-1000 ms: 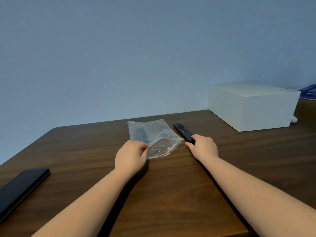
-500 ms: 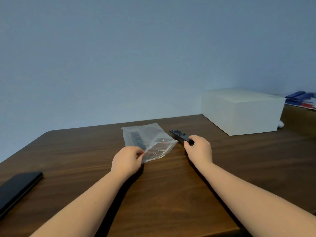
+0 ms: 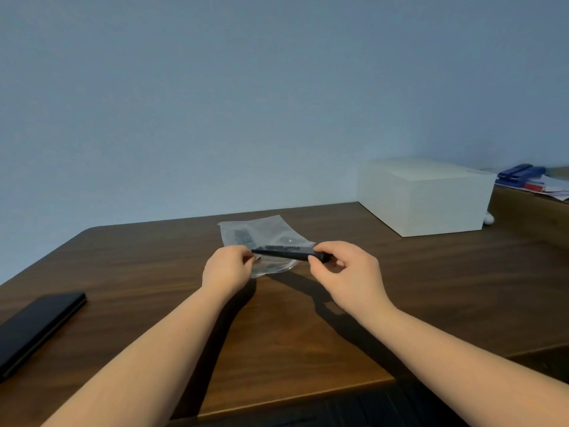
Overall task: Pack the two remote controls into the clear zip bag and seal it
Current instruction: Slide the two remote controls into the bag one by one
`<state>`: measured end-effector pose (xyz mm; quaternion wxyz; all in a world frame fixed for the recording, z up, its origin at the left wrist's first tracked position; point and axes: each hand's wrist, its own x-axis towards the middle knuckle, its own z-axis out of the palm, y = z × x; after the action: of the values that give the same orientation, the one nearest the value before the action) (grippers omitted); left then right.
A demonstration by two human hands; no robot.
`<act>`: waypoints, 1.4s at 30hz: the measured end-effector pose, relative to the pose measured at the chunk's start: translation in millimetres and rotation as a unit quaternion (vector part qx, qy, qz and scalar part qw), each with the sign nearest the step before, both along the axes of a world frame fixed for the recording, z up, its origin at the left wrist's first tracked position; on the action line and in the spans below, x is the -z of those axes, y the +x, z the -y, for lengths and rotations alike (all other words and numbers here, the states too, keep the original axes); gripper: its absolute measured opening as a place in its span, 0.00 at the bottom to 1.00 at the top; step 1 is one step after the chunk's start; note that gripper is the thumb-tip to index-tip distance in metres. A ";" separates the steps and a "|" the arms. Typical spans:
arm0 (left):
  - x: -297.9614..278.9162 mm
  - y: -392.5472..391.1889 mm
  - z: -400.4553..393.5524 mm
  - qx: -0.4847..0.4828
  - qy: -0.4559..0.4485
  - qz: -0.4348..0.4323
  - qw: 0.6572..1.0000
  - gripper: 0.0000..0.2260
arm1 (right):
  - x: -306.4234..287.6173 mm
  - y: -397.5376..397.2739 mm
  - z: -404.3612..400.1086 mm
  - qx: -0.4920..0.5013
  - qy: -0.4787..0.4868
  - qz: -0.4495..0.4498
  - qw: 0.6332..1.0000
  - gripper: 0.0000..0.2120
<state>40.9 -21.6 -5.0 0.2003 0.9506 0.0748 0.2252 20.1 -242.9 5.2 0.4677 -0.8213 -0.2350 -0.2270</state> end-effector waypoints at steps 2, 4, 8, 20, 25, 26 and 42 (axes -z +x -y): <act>-0.6 0.1 0.4 -0.005 0.003 0.000 1.000 0.09 | 5.9 -1.4 1.2 0.006 -0.017 0.005 1.000 0.10; -0.8 0.3 0.5 -0.009 0.009 0.003 1.000 0.09 | 9.2 -0.9 0.2 0.012 -0.021 0.013 1.000 0.10; -1.9 -1.1 -0.6 -0.031 0.015 0.018 0.999 0.10 | 11.4 -2.1 -1.6 0.018 -0.007 0.040 0.999 0.08; 1.5 -1.3 -1.8 -0.045 0.045 0.030 0.998 0.10 | 34.3 19.4 -21.5 0.020 -0.084 0.067 0.994 0.10; 5.0 -1.4 -5.9 -0.043 0.047 0.038 0.997 0.10 | 34.4 36.3 -37.7 0.038 -0.156 0.057 0.985 0.10; 5.5 -1.4 -7.1 -0.040 0.054 0.039 0.997 0.10 | 32.8 39.3 -40.6 0.036 -0.173 0.046 0.983 0.09; 14.2 4.4 -19.3 -0.023 0.154 0.029 0.987 0.09 | 43.3 69.7 -77.4 0.050 -0.293 0.016 0.955 0.08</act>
<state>45.4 -2.2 -19.2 0.0488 0.9612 0.0552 0.2657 89.8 -165.5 -38.1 0.1912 -0.9293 -0.2567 -0.1845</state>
